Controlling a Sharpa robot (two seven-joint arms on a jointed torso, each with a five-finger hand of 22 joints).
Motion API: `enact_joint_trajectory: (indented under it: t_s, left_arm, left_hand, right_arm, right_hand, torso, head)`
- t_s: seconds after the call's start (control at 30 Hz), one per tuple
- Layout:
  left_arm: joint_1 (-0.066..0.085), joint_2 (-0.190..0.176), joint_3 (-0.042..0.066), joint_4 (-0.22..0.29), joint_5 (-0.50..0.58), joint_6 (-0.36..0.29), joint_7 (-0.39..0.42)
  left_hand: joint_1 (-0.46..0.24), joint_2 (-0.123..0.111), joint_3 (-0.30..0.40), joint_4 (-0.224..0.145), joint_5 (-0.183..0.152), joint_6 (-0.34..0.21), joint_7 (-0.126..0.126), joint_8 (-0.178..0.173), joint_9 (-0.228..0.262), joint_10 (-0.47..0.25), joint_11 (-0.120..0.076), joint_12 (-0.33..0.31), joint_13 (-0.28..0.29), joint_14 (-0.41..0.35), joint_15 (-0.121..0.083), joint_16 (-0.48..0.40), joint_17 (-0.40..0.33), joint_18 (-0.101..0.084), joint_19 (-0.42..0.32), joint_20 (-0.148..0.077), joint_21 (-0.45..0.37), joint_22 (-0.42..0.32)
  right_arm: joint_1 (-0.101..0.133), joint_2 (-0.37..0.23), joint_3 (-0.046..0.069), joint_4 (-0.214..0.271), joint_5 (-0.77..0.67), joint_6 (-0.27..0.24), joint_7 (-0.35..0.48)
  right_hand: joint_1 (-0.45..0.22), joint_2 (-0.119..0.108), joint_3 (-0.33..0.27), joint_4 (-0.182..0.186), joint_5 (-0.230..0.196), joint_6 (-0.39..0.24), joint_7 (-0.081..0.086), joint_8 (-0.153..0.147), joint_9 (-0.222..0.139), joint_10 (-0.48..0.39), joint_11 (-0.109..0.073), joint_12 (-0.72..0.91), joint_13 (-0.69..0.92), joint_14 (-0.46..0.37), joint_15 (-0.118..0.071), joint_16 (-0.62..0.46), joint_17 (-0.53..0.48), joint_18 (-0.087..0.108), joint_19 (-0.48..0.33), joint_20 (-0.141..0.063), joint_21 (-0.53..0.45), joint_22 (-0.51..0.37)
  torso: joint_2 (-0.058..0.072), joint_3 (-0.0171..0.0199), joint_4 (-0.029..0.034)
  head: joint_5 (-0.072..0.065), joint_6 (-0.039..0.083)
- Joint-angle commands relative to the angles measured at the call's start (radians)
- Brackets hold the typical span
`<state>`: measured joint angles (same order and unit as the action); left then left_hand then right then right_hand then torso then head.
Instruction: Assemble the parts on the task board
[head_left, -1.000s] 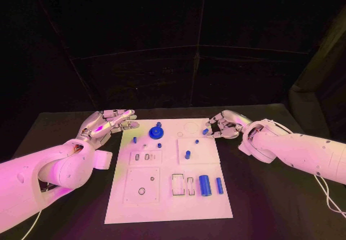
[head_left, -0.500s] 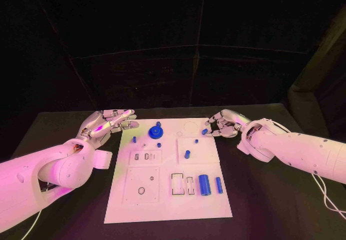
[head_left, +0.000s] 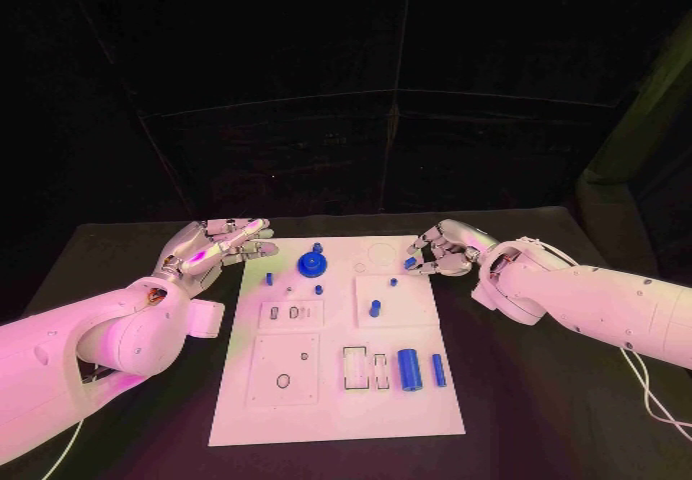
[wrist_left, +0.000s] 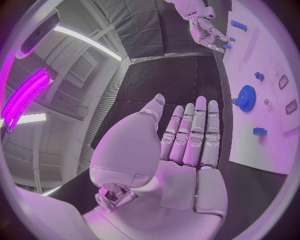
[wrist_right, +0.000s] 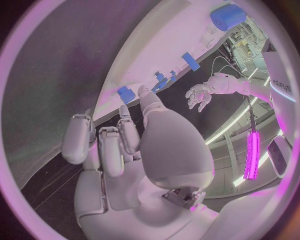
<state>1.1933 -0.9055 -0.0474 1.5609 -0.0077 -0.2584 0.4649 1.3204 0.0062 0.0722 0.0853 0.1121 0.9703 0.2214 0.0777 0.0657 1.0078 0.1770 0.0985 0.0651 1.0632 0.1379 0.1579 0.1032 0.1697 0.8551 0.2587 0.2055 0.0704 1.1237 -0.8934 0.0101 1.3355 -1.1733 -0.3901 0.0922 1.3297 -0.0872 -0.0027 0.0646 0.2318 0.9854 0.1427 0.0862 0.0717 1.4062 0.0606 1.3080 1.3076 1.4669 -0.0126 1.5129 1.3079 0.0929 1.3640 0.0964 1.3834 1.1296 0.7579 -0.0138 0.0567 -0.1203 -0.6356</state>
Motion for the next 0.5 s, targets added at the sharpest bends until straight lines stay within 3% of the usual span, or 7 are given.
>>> enact_joint_trajectory:
  t_s: [0.03,0.23,0.5]
  left_arm:
    - [0.001,0.0,0.001,0.002,-0.004,0.013,0.002]
    - [0.001,0.0,0.001,0.002,-0.004,0.015,0.001]
    - [0.001,0.0,0.001,0.001,-0.004,0.017,0.0]
  left_hand:
    - [0.003,0.007,0.001,-0.007,-0.005,0.005,0.002,-0.003,-0.001,0.006,0.001,-0.004,0.0,0.008,0.002,-0.005,0.0,0.016,0.006,-0.001,-0.007,-0.001]
    - [0.003,0.007,0.001,-0.007,-0.005,0.005,0.002,-0.003,-0.001,0.006,0.001,-0.004,0.0,0.008,0.002,-0.005,0.0,0.016,0.006,-0.001,-0.007,-0.001]
    - [0.003,0.007,0.001,-0.007,-0.005,0.005,0.002,-0.003,-0.001,0.006,0.001,-0.004,0.0,0.008,0.002,-0.005,0.0,0.016,0.006,-0.001,-0.007,-0.001]
  right_arm:
    - [0.001,-0.001,0.001,0.009,-0.038,-0.039,-0.052]
    - [0.001,-0.003,0.001,0.019,-0.072,-0.076,-0.114]
    - [0.001,-0.002,0.001,0.039,-0.13,-0.097,-0.185]
  right_hand:
    - [-0.035,-0.01,-0.028,0.014,-0.014,0.007,-0.001,0.006,0.0,0.003,-0.004,0.002,0.018,0.073,-0.004,0.002,0.123,-0.007,0.002,-0.006,0.0,-0.004]
    - [-0.092,-0.016,-0.097,0.055,-0.016,0.01,-0.003,0.01,0.0,0.003,-0.006,0.001,0.018,0.073,-0.006,0.0,0.122,-0.006,0.001,-0.009,-0.004,-0.011]
    - [-0.116,-0.009,-0.134,0.095,-0.013,0.049,-0.017,0.04,0.008,0.009,-0.016,0.007,0.024,0.076,-0.015,0.004,0.134,-0.009,0.014,-0.015,0.006,0.009]
  torso:
    - [0.0,0.0002,-0.001]
    - [0.0,0.0,0.0015]
    - [0.0,0.0003,-0.0011]
  head:
    - [-0.001,0.001]
    - [-0.001,0.001]
    - [0.0,0.0]
